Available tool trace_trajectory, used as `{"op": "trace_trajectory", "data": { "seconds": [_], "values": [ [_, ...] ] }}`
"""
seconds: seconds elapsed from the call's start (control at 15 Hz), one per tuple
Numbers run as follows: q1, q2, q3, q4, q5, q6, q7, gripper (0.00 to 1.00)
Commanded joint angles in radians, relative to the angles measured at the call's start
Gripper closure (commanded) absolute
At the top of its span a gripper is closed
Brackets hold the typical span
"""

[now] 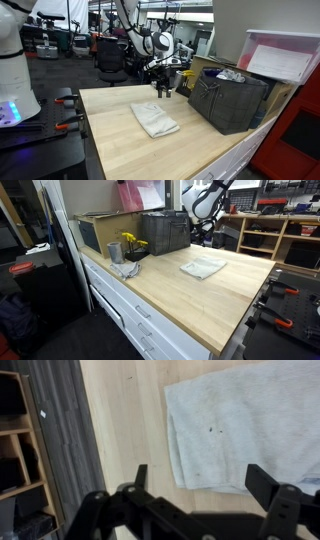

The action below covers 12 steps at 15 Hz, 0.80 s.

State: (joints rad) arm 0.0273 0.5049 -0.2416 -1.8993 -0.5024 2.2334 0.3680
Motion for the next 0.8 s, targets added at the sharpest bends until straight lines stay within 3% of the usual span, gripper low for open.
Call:
{"op": "trace_trajectory", "data": {
  "seconds": [0.0, 0.73],
  "values": [
    [-0.010, 0.030, 0.031, 0.080, 0.145, -0.115, 0.076, 0.00],
    [-0.096, 0.315, 0.033, 0.411, 0.537, -0.185, 0.290, 0.00]
  ]
}}
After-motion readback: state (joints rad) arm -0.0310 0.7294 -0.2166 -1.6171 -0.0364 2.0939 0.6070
